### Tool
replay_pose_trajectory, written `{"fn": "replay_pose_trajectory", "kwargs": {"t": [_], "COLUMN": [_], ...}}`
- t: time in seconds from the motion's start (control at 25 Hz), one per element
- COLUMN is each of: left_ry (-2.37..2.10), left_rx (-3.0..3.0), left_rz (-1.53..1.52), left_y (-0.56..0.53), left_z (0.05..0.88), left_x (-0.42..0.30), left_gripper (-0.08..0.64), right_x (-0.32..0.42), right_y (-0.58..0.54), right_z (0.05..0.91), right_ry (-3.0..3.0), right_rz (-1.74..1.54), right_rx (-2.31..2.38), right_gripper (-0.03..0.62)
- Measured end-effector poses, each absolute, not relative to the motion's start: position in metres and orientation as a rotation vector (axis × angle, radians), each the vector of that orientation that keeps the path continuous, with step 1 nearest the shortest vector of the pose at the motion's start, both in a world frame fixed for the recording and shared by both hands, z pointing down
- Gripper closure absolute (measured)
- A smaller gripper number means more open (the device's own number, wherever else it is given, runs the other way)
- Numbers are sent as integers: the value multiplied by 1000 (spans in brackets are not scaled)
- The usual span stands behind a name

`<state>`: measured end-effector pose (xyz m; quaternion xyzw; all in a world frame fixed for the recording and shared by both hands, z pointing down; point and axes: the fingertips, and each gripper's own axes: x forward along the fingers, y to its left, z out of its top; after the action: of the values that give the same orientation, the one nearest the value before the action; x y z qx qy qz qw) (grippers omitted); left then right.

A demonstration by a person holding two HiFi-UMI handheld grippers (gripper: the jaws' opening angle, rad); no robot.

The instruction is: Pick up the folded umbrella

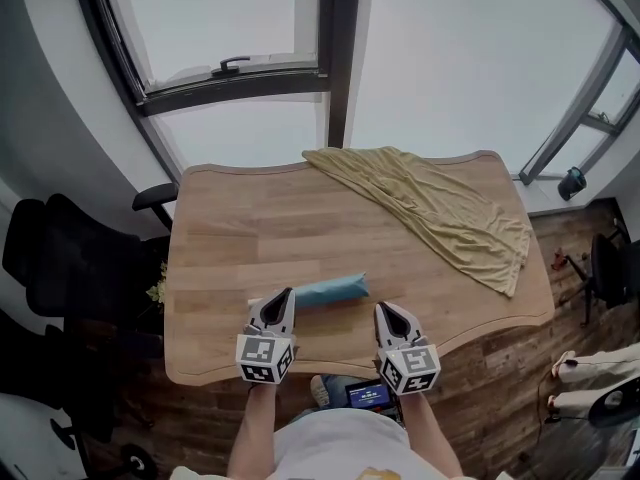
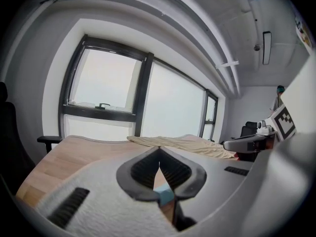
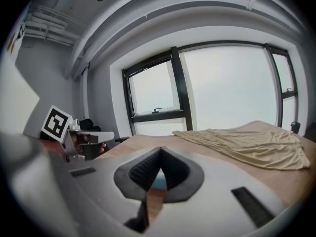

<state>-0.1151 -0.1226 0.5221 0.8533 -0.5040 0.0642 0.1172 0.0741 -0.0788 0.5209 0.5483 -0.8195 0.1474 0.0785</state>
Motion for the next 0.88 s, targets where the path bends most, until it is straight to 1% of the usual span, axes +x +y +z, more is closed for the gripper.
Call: {"fn": "replay_pose_trajectory", "kwargs": {"t": [0.44,0.88], "left_ry": [-1459,-1390], "left_rx": [2508,2465], "left_rz": [230,290], "left_y": [-154,-161], "left_z": [527,559], "left_x": [-107,-101], "left_gripper": [540,540], "right_x": [79,71], "right_y": [-109,-117], "right_z": [529,565], "right_ry": [-2440,-2418], "right_rz": [449,531], "right_rx": [1638,1546], "right_gripper": [583,583]}}
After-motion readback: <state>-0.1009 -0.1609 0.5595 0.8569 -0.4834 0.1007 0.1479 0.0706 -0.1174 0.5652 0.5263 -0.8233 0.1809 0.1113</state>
